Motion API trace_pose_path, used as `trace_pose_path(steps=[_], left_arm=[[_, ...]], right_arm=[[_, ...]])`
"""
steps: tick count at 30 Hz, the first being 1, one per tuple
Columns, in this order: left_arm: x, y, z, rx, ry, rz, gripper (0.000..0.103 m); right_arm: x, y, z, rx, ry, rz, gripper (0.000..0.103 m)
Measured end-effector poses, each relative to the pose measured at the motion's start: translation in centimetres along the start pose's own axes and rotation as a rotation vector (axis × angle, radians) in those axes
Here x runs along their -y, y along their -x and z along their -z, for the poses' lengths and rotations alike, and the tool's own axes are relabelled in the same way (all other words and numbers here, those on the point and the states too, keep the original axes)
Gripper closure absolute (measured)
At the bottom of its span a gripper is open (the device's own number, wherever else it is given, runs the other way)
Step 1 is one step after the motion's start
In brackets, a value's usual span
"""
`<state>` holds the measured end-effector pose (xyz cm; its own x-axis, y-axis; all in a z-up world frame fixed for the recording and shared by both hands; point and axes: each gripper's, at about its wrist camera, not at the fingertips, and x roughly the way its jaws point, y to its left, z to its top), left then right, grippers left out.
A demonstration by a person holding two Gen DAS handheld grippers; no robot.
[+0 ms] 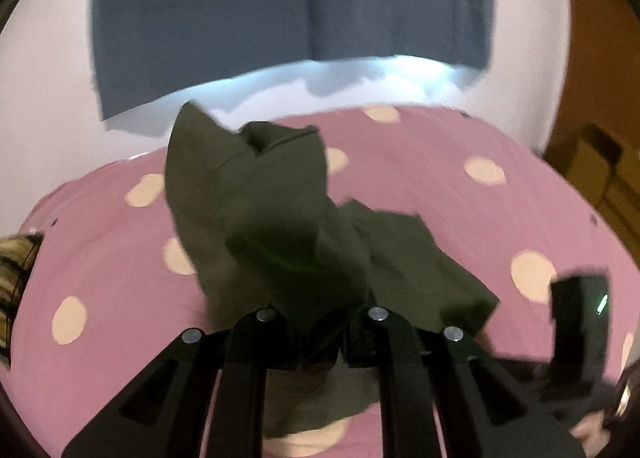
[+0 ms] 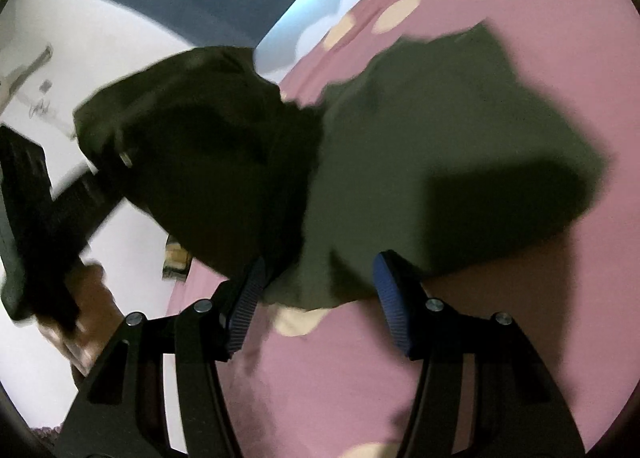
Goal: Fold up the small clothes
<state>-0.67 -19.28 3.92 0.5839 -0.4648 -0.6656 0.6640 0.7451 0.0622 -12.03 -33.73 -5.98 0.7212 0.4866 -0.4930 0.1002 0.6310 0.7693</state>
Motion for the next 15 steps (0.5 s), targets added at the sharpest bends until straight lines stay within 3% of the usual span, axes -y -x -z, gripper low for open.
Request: trace_pose_path(steps=[5, 10, 12, 15], left_arm=[[5.1, -4.4, 2.5, -0.108, -0.082, 0.04, 0.09], [8.2, -5.4, 4.3, -0.071, -0.2, -0.061, 0.089], [8.3, -4.7, 4.6, -0.041, -0.212, -0.068, 0.086], [7.3, -3.1, 5.1, -0.017, -0.184, -0.003, 0.066]], right_arm=[[3.9, 4.3, -1.2, 0.091, -0.107, 0.011, 0.046], [5.3, 5.3, -1.3, 0.099, -0.148, -0.004, 0.046], [5.0, 4.3, -1.7, 0.095, -0.156, -0.016, 0.046], [4.7, 4.1, -2.3, 0.093, -0.151, -0.026, 0.044]])
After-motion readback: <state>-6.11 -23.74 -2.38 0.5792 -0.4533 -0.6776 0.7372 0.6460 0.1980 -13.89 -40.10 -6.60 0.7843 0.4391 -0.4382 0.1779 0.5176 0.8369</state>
